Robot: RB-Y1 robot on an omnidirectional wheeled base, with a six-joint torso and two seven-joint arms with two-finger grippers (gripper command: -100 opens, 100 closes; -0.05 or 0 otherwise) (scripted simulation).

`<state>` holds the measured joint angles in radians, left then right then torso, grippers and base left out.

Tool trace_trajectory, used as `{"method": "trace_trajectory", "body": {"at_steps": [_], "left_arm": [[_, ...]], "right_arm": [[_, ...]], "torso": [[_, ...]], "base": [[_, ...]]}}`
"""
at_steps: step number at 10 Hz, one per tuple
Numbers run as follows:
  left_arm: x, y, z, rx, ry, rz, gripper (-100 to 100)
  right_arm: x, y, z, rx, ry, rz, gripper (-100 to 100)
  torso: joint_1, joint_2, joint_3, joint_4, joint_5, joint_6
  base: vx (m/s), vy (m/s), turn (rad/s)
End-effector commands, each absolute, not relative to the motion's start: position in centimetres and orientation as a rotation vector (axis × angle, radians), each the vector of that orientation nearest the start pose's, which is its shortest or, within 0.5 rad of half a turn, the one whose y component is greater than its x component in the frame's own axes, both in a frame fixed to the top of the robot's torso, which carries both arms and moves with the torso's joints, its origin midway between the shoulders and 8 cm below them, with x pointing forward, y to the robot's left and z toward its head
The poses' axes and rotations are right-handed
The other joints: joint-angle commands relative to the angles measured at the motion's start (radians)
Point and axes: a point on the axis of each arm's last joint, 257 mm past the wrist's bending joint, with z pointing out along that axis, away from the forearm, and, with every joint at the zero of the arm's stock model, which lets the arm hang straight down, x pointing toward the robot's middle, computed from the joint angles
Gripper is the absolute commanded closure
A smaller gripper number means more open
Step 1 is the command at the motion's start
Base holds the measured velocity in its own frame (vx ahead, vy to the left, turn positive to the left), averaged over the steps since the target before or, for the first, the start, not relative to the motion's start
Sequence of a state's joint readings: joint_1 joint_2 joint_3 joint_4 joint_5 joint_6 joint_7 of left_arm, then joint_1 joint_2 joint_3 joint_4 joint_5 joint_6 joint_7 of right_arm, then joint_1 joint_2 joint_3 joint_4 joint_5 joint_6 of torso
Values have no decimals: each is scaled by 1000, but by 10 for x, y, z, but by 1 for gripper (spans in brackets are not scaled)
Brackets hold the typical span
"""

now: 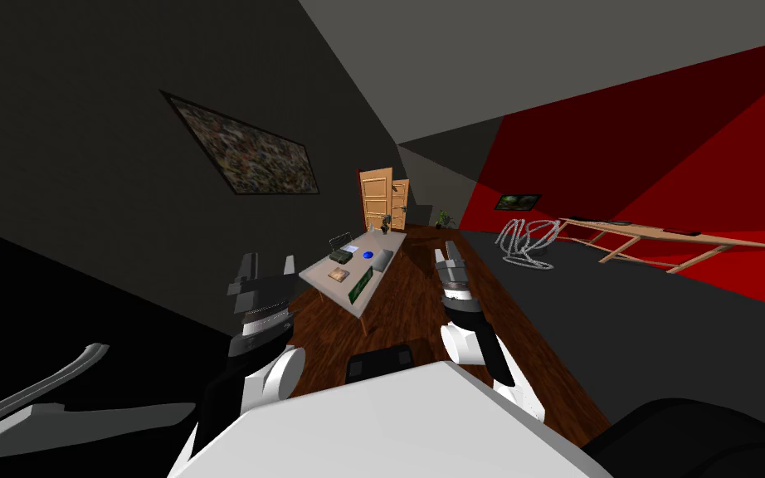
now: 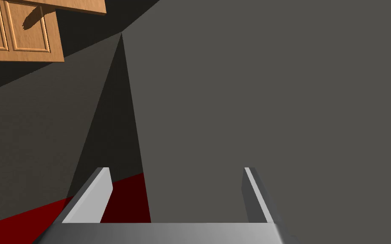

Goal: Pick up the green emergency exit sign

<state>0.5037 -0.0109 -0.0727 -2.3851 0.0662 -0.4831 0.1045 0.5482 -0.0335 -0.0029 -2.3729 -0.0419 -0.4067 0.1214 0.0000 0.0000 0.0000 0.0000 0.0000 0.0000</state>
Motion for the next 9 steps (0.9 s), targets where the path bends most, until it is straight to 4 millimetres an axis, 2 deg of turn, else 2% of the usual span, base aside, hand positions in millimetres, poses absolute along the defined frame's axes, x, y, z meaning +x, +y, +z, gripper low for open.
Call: {"method": "trace_trajectory", "body": {"at_steps": [1, 4, 9], "left_arm": [[330, 259, 62, -675, 520, -1537, -100], [347, 256, 48, -692, 624, -1534, -100], [379, 267, 20, -786, 738, -1512, -100]], "right_arm": [[337, -284, 33, 645, 677, 1191, 0], [337, -284, 33, 646, 677, 1191, 0], [337, -284, 33, 646, 677, 1191, 0]], "torso": [[0, 0, 0, 0, 0, 0], [-4, -2, -1, -1, -1, 0], [-6, -4, -2, -1, -1, 0]], "base": [[12, -22, 12], [38, -70, 22], [51, -99, 28]]}}
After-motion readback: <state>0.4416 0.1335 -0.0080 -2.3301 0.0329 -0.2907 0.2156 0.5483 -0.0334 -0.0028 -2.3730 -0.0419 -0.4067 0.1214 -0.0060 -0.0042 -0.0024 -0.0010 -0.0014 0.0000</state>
